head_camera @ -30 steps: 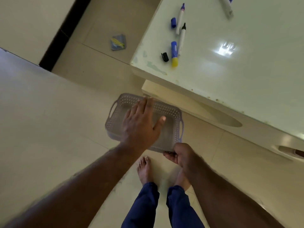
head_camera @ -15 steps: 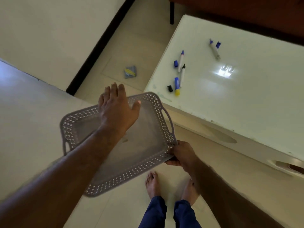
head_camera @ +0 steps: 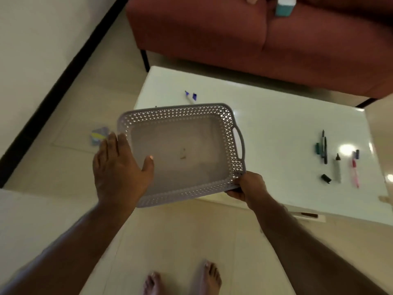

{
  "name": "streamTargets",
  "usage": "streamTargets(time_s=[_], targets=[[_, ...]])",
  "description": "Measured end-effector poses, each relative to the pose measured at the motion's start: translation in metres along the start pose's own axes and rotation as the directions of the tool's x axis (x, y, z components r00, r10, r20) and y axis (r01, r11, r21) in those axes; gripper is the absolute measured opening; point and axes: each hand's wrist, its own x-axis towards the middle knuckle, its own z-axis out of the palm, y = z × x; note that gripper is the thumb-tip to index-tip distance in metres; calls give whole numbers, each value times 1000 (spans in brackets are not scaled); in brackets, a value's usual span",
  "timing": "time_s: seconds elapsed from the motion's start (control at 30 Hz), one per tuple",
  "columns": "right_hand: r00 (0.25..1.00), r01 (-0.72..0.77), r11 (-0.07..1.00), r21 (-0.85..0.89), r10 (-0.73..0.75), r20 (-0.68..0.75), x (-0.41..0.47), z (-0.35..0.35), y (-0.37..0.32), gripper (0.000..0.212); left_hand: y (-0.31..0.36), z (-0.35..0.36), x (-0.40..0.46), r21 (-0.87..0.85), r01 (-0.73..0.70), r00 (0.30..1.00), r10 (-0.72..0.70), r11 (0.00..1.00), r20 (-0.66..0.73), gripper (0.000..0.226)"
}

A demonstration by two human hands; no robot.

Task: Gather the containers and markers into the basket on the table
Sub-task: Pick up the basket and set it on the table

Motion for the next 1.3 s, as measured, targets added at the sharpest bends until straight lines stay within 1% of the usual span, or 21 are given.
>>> streamTargets(time_s=[0.07, 0.1, 0.2, 0.27, 0.3, 0.4, 0.5, 0.57, 0.63, 0.77, 0.87, 1.0, 1.1, 1.2, 1.3], targets=[[997, -19, 999, 47, 22, -68, 8, -29, -4, 17, 21, 21, 2, -81, 66, 992, -57, 994, 113, 86], [995, -34, 998, 60, 39, -95, 12, -41, -5, 17, 31, 28, 2, -94, 110, 978, -91, 989, 186, 82], [984, -60, 992, 108, 78, -162, 22, -79, -6, 18, 66, 52, 7, -81, 209, 906, -162, 975, 391, 53], [978, -76, 990, 117, 97, -186, 29, -99, -5, 17, 82, 66, 10, -80, 218, 867, -156, 973, 473, 34], [975, -84, 989, 121, 107, -197, 32, -108, -4, 17, 89, 74, 12, -93, 227, 848, -150, 969, 509, 28], [962, -107, 983, 151, 141, -233, 45, -129, -2, 16, 106, 95, 21, -129, 266, 789, -138, 955, 599, 25], [955, -122, 976, 178, 164, -246, 58, -141, -1, 17, 120, 112, 30, -143, 246, 770, -104, 959, 629, 27], [953, -132, 971, 198, 179, -243, 66, -145, -1, 18, 133, 113, 33, -176, 247, 769, -83, 953, 634, 20], [950, -141, 967, 214, 193, -245, 74, -148, -2, 15, 145, 112, 37, -227, 283, 768, -78, 932, 635, 15], [953, -135, 972, 194, 181, -243, 92, -152, -12, 14, 159, 120, 50, -302, 357, 754, -82, 884, 652, 22], [960, -125, 976, 180, 164, -226, 104, -152, -22, 15, 165, 129, 58, -320, 349, 768, -73, 881, 636, 24], [976, -67, 976, 205, 107, -187, 118, -151, -43, 13, 175, 146, 73, -376, 331, 789, -36, 865, 613, 29], [966, -72, 965, 252, 130, -223, 128, -150, -56, 10, 179, 166, 87, -389, 321, 798, -25, 863, 602, 35], [968, -56, 951, 304, 127, -218, 136, -150, -62, 8, 185, 176, 95, -398, 322, 807, -29, 859, 590, 28], [968, -41, 933, 357, 126, -219, 144, -150, -62, 6, 197, 167, 92, -414, 296, 823, -9, 861, 569, 25]])
